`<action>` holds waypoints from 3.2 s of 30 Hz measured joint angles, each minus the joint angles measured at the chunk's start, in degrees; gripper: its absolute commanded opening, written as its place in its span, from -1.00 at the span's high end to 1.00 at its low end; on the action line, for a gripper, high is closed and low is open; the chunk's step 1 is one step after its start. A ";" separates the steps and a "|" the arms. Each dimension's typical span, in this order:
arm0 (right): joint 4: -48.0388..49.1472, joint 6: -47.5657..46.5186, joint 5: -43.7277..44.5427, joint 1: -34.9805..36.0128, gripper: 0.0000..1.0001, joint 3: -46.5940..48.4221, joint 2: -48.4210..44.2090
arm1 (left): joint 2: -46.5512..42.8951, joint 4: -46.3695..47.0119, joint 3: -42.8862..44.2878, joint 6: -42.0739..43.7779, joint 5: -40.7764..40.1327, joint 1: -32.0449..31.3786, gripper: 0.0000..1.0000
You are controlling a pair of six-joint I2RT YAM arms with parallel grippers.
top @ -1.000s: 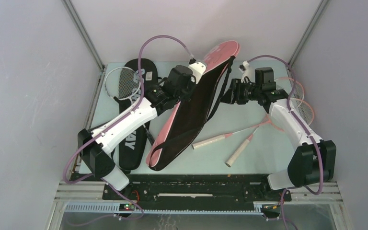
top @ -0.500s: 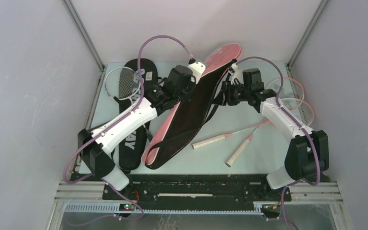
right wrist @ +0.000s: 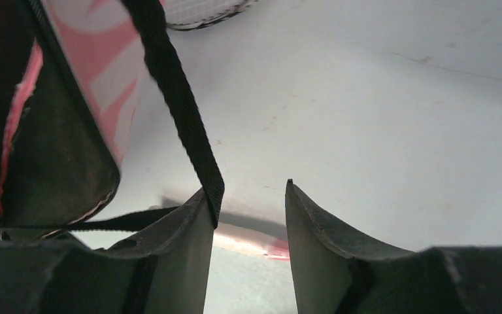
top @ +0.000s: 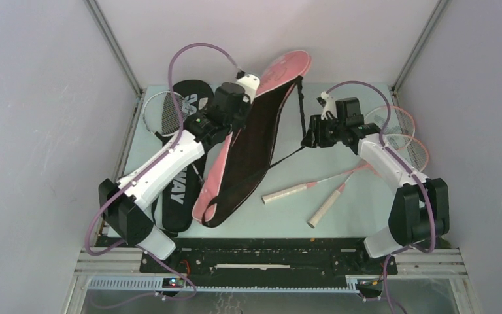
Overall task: Pack up the badminton gear
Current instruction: Adjust the racket bag.
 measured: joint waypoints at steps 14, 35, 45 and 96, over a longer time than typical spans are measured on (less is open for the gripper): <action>-1.64 -12.07 5.46 -2.32 -0.16 -1.75 -4.44 | -2.36 2.25 -1.79 0.09 -1.86 6.84 0.99; -6.40 -15.54 -1.86 6.51 -0.82 -0.35 3.02 | -2.56 2.27 -3.58 -6.49 6.40 5.73 0.99; -6.93 -14.27 -4.09 7.04 -0.80 6.08 0.22 | -1.05 2.23 -4.85 -9.27 8.02 3.28 0.99; 0.09 -27.50 -20.81 41.64 0.25 2.25 10.16 | 2.10 -4.46 2.56 -21.99 20.87 8.76 0.99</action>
